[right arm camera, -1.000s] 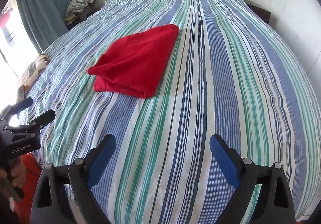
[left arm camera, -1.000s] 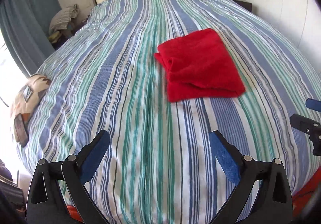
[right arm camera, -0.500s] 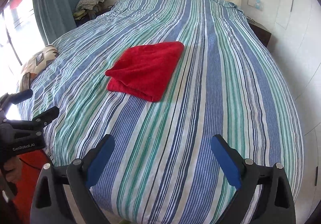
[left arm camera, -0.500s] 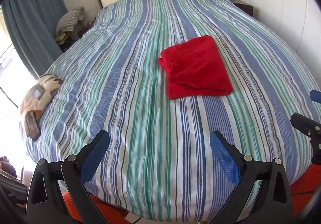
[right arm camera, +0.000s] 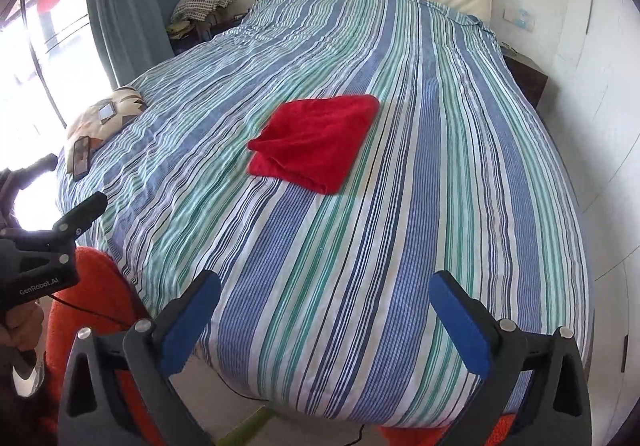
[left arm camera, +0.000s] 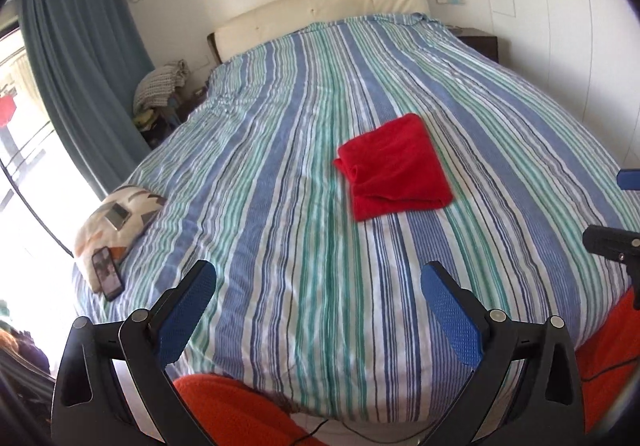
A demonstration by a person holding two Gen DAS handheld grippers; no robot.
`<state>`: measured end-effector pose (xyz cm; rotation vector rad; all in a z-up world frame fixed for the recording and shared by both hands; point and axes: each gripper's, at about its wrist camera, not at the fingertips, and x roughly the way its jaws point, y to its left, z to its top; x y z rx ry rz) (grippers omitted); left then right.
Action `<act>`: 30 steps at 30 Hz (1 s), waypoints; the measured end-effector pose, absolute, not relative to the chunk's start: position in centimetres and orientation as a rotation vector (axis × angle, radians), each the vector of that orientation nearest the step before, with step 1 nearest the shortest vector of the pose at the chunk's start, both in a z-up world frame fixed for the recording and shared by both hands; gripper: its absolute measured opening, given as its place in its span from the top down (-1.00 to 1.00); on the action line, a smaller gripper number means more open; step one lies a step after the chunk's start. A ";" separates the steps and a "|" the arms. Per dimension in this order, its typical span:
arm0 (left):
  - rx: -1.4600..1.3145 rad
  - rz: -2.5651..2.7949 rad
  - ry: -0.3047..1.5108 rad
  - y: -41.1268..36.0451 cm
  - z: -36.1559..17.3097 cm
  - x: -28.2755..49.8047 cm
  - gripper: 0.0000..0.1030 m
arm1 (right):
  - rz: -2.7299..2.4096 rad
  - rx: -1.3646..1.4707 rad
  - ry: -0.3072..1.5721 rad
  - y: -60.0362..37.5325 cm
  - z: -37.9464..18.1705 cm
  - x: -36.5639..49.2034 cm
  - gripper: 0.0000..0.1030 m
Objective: Fold small clothes
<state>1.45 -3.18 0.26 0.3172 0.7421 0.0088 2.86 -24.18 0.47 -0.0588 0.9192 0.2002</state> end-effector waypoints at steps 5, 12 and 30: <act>0.236 -0.098 0.922 -2.4 -0.4 -0.7 -0.99 | 0.227 -0.036 0.934 -23.6 1.7 -0.7 -0.99; 0.203 -0.160 0.961 -2.7 0.9 -4.1 -0.99 | 0.237 -0.054 0.920 -22.6 4.1 -4.4 -0.99; 0.131 -0.119 0.946 -1.2 1.9 -3.5 -0.99 | 0.200 -0.050 0.930 -22.4 4.0 -5.3 -0.99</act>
